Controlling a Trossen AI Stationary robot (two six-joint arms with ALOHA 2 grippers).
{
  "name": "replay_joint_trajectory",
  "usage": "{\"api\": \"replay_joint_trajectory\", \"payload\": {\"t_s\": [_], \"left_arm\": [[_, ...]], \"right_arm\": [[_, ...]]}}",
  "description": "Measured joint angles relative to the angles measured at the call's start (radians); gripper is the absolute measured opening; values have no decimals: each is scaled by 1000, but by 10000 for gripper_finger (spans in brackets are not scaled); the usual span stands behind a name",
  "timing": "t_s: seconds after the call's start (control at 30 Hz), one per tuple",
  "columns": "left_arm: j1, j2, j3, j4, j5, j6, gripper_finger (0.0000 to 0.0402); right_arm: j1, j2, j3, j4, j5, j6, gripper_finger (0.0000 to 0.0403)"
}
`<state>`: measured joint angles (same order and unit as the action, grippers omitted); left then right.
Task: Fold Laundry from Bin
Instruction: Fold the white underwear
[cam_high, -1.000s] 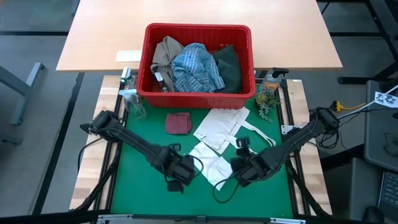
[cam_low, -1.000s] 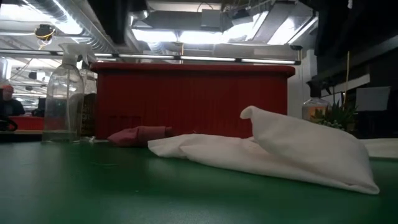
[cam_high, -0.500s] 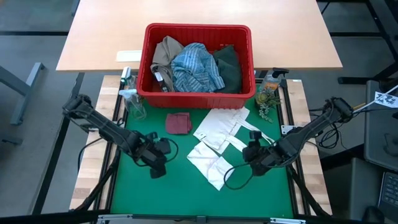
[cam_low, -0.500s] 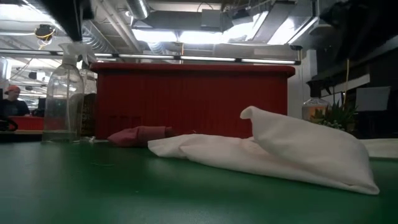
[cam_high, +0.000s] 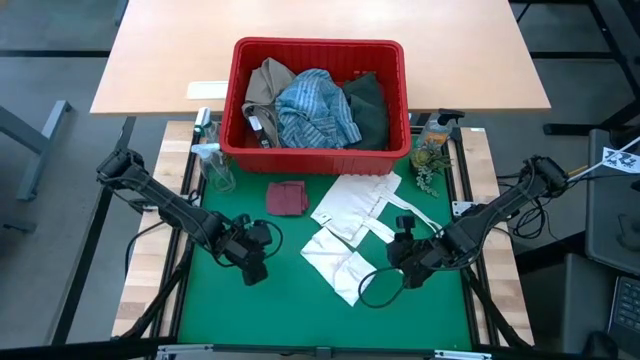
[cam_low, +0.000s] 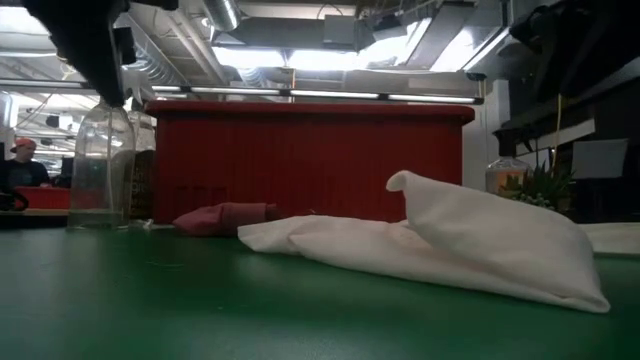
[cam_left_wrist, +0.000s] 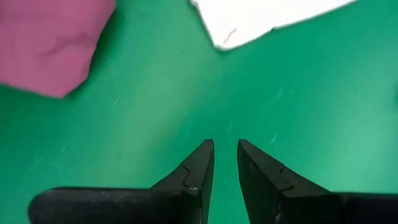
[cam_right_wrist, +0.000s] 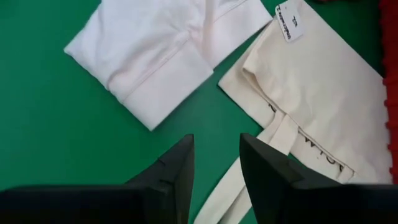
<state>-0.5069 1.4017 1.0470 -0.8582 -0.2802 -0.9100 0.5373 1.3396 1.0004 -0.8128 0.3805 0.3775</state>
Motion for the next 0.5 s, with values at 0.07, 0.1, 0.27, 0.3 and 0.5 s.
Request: {"api": "replay_joint_trajectory", "payload": {"t_s": [0.07,0.1,0.27,0.3,0.5], "left_arm": [[13,0,0,31,-2,22,68],[17,0,0,36,-1,30,68],[30,0,0,46,2,37,68],[31,0,0,46,3,37,68],[41,1,0,129,-52,25,68]], "right_arm": [[0,0,0,3,0,0,127],[0,0,0,3,-2,0,127],[-1,0,0,3,-34,-1,127],[-1,0,0,3,-34,-1,127],[-1,0,0,3,-34,-1,127]]}}
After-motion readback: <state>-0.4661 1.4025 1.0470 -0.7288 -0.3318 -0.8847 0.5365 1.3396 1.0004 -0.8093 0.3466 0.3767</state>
